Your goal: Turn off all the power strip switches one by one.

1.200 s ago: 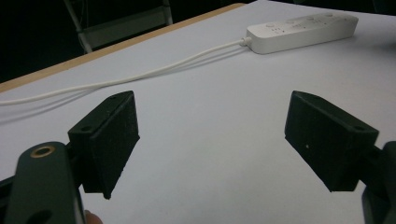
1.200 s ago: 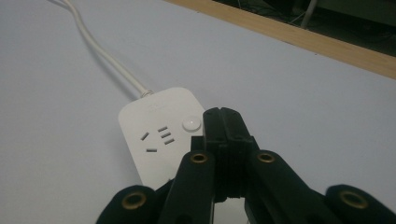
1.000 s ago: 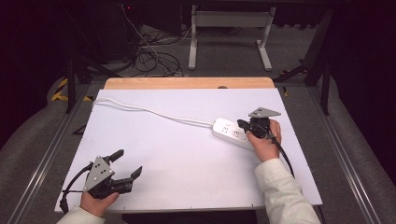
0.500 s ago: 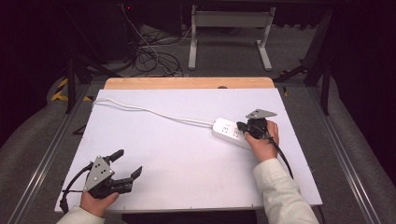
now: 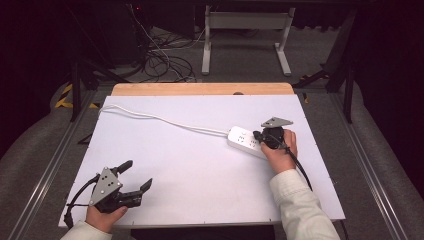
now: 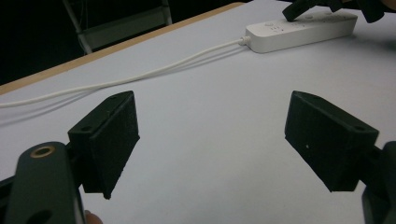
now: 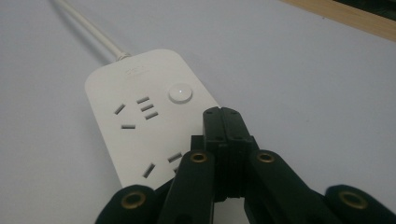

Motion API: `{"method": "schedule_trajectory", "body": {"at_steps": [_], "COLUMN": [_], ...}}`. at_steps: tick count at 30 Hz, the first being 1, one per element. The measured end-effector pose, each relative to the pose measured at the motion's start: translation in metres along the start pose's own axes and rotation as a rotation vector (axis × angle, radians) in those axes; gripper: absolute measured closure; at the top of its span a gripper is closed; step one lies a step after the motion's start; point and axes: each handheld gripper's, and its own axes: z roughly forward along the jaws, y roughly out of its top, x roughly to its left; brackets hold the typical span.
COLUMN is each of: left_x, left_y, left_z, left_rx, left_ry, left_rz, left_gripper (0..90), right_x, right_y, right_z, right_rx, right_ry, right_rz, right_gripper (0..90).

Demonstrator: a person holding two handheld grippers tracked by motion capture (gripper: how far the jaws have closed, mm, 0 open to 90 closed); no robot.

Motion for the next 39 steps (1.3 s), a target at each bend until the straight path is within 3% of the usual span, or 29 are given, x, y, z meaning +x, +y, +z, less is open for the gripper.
{"method": "schedule_trajectory", "body": {"at_steps": [4,10,13,25,28,30,32,35,39], "left_x": [0.000,0.000,-0.001,-0.001,-0.001,0.000,0.001,0.001,0.000], "left_y": [0.000,0.000,0.000,0.000,0.000,0.000,-0.001,0.000,0.000], "left_z": [0.000,0.000,0.000,-0.001,-0.001,0.000,0.001,0.001,0.000], "left_rx": [-0.001,0.001,0.000,-0.001,-0.004,-0.001,-0.001,0.000,0.000], "left_ry": [0.001,-0.003,-0.006,-0.005,-0.007,-0.008,-0.008,-0.009,-0.006], "left_rz": [0.000,0.000,-0.002,-0.003,-0.012,-0.002,-0.015,-0.017,-0.005], "left_gripper": [17.9,17.9,17.9,17.9,17.9,17.9,17.9,17.9,17.9], "right_x": [0.003,0.004,0.006,0.008,0.012,0.014,0.015,0.020,0.021], "right_y": [0.002,0.004,0.005,0.003,0.003,0.011,0.021,0.024,0.025], "right_z": [0.001,0.001,0.001,0.001,-0.002,-0.015,-0.029,-0.030,-0.029], "right_rx": [0.013,0.025,0.039,0.032,-0.011,-0.115,-0.186,-0.180,-0.187], "right_ry": [-0.018,-0.026,-0.046,-0.043,-0.068,-0.073,-0.039,0.002,0.019], "right_rz": [-0.019,0.004,-0.012,0.031,0.002,-0.019,0.012,0.003,0.007], "right_gripper": [90.0,90.0,90.0,90.0,90.0,90.0,90.0,90.0,90.0]}}
